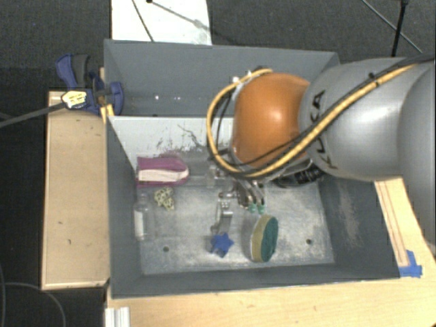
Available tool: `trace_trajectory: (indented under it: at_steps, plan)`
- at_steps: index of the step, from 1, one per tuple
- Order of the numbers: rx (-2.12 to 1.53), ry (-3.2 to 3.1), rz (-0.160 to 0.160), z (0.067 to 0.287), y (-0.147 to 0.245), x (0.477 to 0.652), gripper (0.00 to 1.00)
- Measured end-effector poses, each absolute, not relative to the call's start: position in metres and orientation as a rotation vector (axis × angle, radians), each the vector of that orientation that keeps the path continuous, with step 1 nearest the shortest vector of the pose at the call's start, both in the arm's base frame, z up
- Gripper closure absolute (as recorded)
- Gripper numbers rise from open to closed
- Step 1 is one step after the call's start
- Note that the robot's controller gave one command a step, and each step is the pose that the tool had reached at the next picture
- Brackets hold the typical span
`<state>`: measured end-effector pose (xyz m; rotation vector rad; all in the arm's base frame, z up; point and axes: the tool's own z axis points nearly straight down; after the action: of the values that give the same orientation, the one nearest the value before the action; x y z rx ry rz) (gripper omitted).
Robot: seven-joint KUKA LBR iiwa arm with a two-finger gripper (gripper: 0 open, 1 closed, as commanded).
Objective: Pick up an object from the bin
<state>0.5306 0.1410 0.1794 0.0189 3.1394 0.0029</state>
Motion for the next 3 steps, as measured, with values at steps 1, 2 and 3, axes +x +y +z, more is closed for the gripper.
trace_trajectory:
  at_steps: [1, 2, 3]
  plan:
    - [-0.255, 3.136, 0.000, 0.071, 0.077, 0.512, 0.00]
    - [-0.518, 3.092, 0.001, 0.072, 0.101, 0.488, 0.00]
    - [-0.509, 3.098, 0.002, 0.070, 0.100, 0.487, 1.00]
